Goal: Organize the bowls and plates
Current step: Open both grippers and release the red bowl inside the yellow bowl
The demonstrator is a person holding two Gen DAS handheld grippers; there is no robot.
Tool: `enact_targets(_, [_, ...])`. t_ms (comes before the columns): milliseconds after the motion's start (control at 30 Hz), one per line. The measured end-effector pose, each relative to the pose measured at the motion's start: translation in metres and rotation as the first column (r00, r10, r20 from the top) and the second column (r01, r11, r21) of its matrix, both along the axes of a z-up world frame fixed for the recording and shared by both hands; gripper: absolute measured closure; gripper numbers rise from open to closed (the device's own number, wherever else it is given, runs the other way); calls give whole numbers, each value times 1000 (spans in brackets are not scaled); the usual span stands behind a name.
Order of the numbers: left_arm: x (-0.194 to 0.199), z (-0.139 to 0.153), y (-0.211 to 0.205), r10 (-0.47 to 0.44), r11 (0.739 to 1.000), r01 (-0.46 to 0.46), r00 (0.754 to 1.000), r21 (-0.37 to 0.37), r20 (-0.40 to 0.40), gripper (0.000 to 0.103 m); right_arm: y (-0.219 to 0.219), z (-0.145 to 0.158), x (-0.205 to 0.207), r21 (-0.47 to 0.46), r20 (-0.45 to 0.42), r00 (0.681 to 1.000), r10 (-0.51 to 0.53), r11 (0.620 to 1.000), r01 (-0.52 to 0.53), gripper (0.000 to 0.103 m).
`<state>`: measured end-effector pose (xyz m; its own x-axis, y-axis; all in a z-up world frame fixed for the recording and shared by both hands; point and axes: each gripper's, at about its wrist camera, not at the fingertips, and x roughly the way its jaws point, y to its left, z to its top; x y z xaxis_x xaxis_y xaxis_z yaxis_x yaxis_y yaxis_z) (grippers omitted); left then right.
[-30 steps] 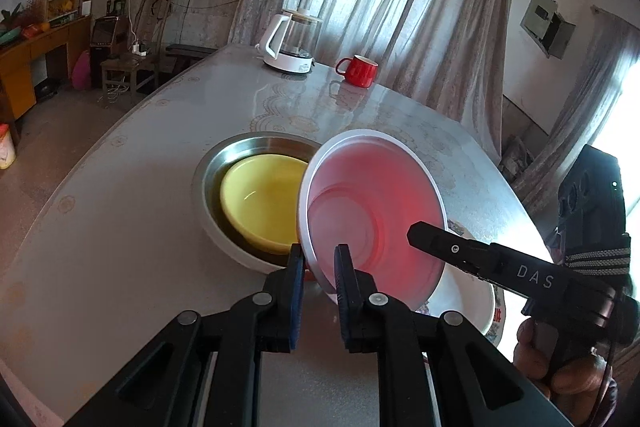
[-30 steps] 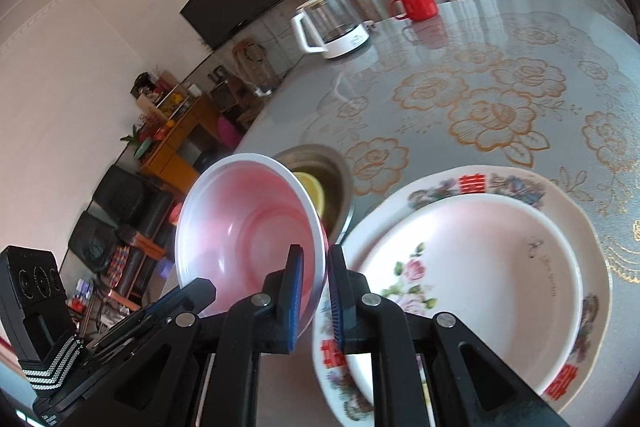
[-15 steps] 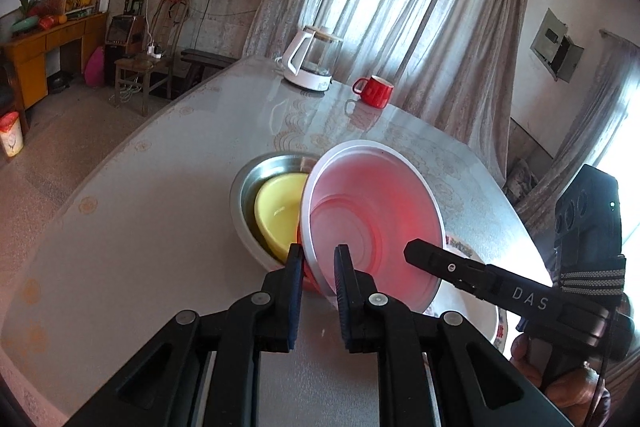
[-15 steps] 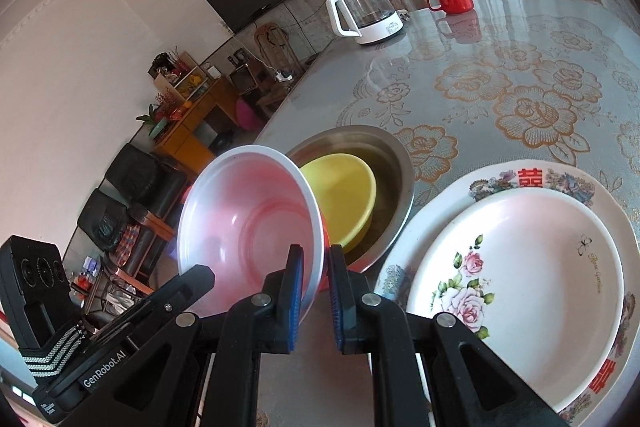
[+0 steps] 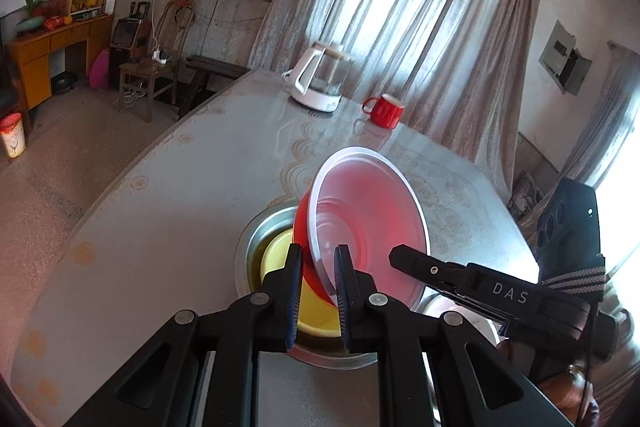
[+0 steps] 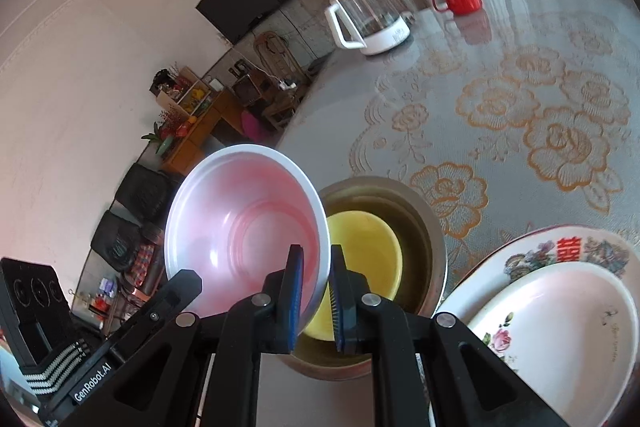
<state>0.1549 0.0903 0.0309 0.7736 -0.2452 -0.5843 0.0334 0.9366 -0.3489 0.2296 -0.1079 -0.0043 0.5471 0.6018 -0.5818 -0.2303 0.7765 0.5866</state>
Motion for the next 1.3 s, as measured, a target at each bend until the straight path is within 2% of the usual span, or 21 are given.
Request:
enact_targets(267, [18,-29,-1,5,1000,-6,995,-10,-102,88,9,-29,14,-49,-85,996,-12,999,8,92])
enact_targets(433, [23,-41,0,7,1000,-6,991,8,-135,88,12,-41,15,-114,-116,993,-26,993,13,85])
enact_targets(733, [22,-47,2,18,1000,-15,989,17,-148,88,11,-37,5,-165,-67,997,-37,986,26,82])
enact_targets(867, [18,-45,4,27,999,-24,990,25,-138,88,13,-27,-4,-248,-3,998,-59,967,56,75])
enact_targets(1000, [15,-46,5,35,999,-32,990,23,-138,88,16,-24,-6,-258,17,999,-48,965,50,75])
enact_targets(1133, [12,-45,5,41,999,-37,990,33,-134,88,24,-28,-3,-282,13,1000,-28,959,31,80])
enact_targets(1300, [10,-47,4,48,997,-41,991,59,-125,88,23,-29,-5,-331,37,998,-55,941,65,80])
